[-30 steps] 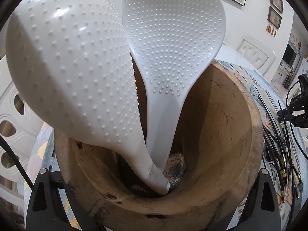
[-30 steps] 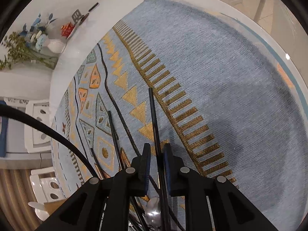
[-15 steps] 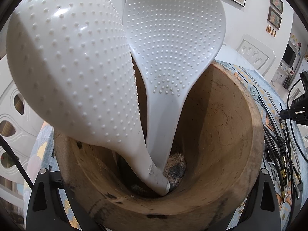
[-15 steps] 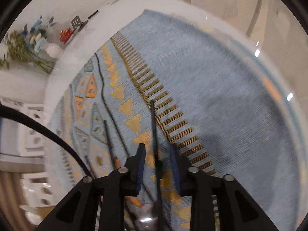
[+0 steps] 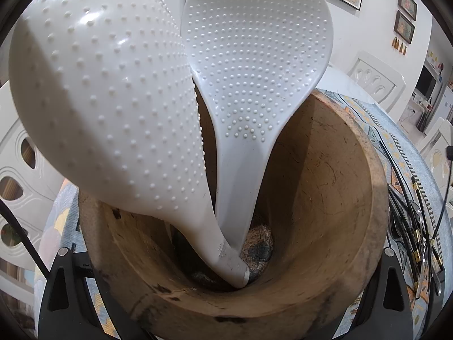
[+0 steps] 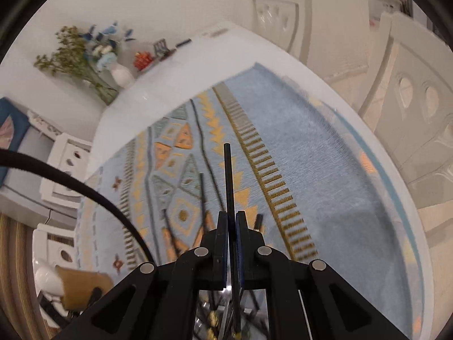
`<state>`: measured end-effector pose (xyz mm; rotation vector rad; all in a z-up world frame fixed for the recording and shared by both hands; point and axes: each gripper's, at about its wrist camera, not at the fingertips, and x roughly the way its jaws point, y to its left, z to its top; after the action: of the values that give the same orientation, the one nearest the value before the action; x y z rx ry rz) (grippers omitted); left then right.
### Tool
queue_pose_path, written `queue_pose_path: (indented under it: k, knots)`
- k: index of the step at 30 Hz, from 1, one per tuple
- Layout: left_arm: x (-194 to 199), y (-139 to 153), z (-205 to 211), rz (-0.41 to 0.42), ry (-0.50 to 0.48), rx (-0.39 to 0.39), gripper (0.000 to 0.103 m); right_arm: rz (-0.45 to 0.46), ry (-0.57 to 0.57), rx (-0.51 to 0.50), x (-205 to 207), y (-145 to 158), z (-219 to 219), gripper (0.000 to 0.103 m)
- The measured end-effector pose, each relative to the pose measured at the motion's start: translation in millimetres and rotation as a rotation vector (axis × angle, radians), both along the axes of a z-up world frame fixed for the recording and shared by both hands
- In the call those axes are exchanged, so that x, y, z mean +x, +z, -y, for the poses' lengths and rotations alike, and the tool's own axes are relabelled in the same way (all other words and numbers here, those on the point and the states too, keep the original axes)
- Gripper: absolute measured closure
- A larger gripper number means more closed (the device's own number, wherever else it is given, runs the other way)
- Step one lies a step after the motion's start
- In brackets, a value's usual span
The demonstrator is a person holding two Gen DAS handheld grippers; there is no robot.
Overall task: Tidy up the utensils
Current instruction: 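Grasp the black gold-banded chopsticks with the right tool and lift them, then carry the chopsticks with the right tool into the wooden cup and open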
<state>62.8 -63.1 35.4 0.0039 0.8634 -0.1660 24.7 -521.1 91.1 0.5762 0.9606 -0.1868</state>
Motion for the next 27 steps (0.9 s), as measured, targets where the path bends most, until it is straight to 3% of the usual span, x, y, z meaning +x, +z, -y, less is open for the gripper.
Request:
queue_pose_path:
  k: [10,16,27]
  knots:
    - [-0.1,0.0,-0.3,0.0,0.0,0.0,0.007,0.117,0.039,-0.001,-22.2,56.0,-27.0,0.097]
    - [-0.9,-0.3,0.4,0.0,-0.001,-0.002,0.007,0.246,0.058,0.091,-9.5,91.2,-37.9,0.098]
    - [-1.8,-0.3,0.9,0.001,0.0,-0.003,0.007,0.436,0.272,0.111,32.1,160.8,-107.7,0.098]
